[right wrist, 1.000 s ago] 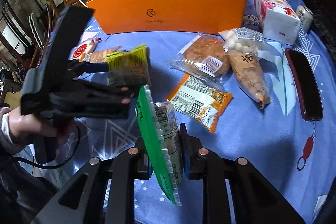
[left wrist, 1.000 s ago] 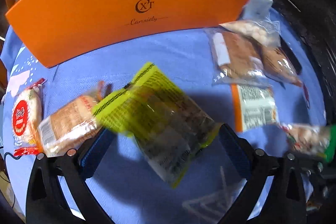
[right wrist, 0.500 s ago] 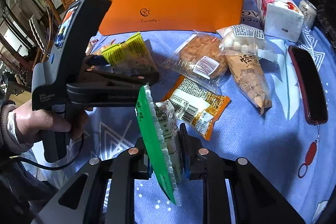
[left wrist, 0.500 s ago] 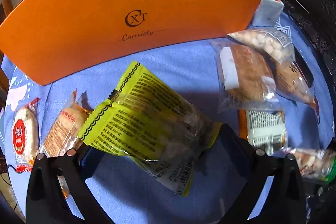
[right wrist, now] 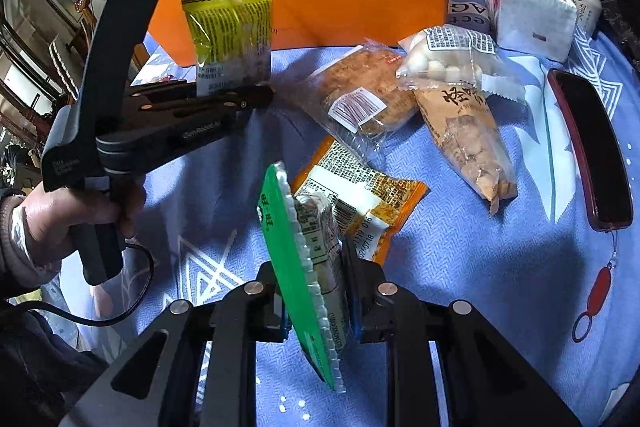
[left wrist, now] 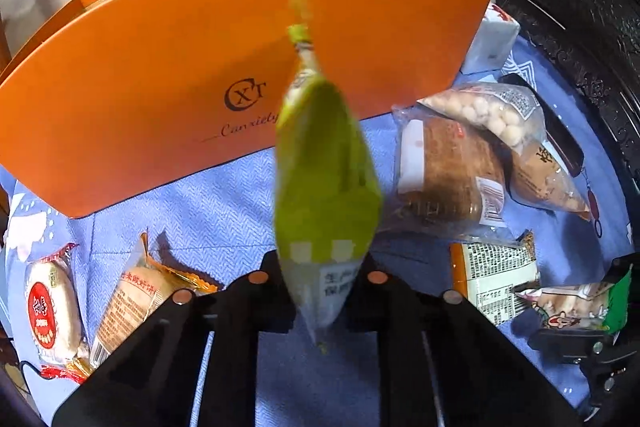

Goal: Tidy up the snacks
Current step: 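Lift the yellow-green and green-white packs over the orange box and release both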

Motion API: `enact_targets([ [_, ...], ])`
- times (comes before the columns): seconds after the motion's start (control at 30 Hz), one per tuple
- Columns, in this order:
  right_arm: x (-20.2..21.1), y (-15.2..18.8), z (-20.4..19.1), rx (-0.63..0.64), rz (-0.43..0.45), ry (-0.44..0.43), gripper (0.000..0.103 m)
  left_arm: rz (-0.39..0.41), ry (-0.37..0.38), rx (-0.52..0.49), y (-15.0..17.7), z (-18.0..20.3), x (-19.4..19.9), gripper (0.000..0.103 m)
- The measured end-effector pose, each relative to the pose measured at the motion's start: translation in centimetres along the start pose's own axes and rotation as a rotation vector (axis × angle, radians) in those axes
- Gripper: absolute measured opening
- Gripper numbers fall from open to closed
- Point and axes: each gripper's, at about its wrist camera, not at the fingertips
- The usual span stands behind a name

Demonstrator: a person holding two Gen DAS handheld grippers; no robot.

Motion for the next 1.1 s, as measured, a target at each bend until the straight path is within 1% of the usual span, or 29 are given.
enact_targets([
  [0.03, -0.1, -0.1, 0.1, -0.002, -0.002, -0.002, 0.021, 0.000, -0.012, -0.003, 0.1, 0.0, 0.1, 0.016],
  [0.07, -0.2, -0.1, 0.1, -0.002, -0.003, -0.003, 0.021, 0.003, -0.023, -0.008, 0.2, 0.1, 0.2, 0.019],
  [0.1, -0.3, -0.1, 0.2, -0.002, -0.004, -0.005, 0.021, 0.011, -0.043, -0.015, 0.1, 0.2, 0.3, 0.033],
  [0.13, -0.3, -0.2, 0.2, -0.003, -0.004, -0.006, 0.021, 0.030, -0.072, -0.018, 0.3, 0.3, 0.9, 0.041],
  [0.2, -0.5, -0.3, 0.3, -0.003, -0.002, -0.010, 0.021, 0.067, -0.094, 0.001, -0.4, 0.2, 1.3, 0.057],
  [0.23, -0.5, -0.3, 0.4, -0.003, 0.000, -0.011, 0.021, 0.072, -0.103, 0.011, -0.7, 0.1, 1.4, 0.060],
  [0.27, -0.5, -0.4, 0.4, -0.003, 0.002, -0.012, 0.021, 0.076, -0.102, 0.021, -0.9, -0.2, 1.3, 0.061],
  [0.3, -0.5, -0.5, 0.4, -0.003, 0.005, -0.014, 0.021, 0.075, -0.096, 0.025, -1.1, -0.3, 1.2, 0.056],
  [0.33, -0.6, -0.5, 0.5, -0.004, 0.006, -0.016, 0.021, 0.067, -0.080, 0.021, -1.2, -0.5, 0.8, 0.046],
  [0.37, -0.6, -0.6, 0.5, -0.004, 0.006, -0.017, 0.021, 0.057, -0.063, 0.017, -1.3, -0.5, 0.5, 0.042],
  [0.4, -0.7, -0.7, 0.5, -0.005, 0.008, -0.017, 0.021, 0.056, -0.047, 0.016, -1.3, -0.9, 0.4, 0.035],
  [0.43, -0.6, -0.7, 0.6, -0.004, 0.009, -0.017, 0.021, 0.058, -0.037, 0.009, -1.3, -0.6, 0.3, 0.033],
  [0.47, -0.7, -0.7, 0.6, -0.004, 0.010, -0.016, 0.021, 0.060, -0.028, -0.004, -1.3, -0.3, 0.4, 0.023],
  [0.53, -0.7, -0.8, 0.5, -0.002, 0.013, -0.014, 0.021, 0.063, -0.018, -0.009, -0.9, 0.1, 0.9, 0.022],
  [0.63, -0.3, -0.8, 0.3, -0.001, 0.024, -0.016, 0.021, 0.070, 0.009, 0.015, 0.1, -0.7, 2.5, 0.022],
  [0.67, -0.1, -0.9, 0.2, 0.000, 0.028, -0.017, 0.021, 0.062, 0.018, 0.020, 0.4, -0.9, 3.1, 0.022],
  [0.77, 0.5, -1.2, -0.3, 0.013, 0.042, -0.016, 0.021, 0.079, 0.031, 0.041, 0.9, -1.3, 5.1, 0.022],
  [0.97, 2.5, -1.7, -2.0, 0.049, 0.095, -0.012, 0.021, 0.146, 0.050, 0.069, 1.7, -2.6, 10.6, 0.022],
  [1.1, 4.3, -3.0, -3.6, 0.060, 0.161, -0.009, 0.021, 0.199, 0.044, 0.074, 1.3, -4.0, 14.3, 0.022],
])
Point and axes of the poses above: each gripper's, at about its wrist camera, not at the fingertips, and x roughly against the way its jaws point, z to its right, y to its underside, and after that the axes turned 5 degrees about z, right-handed
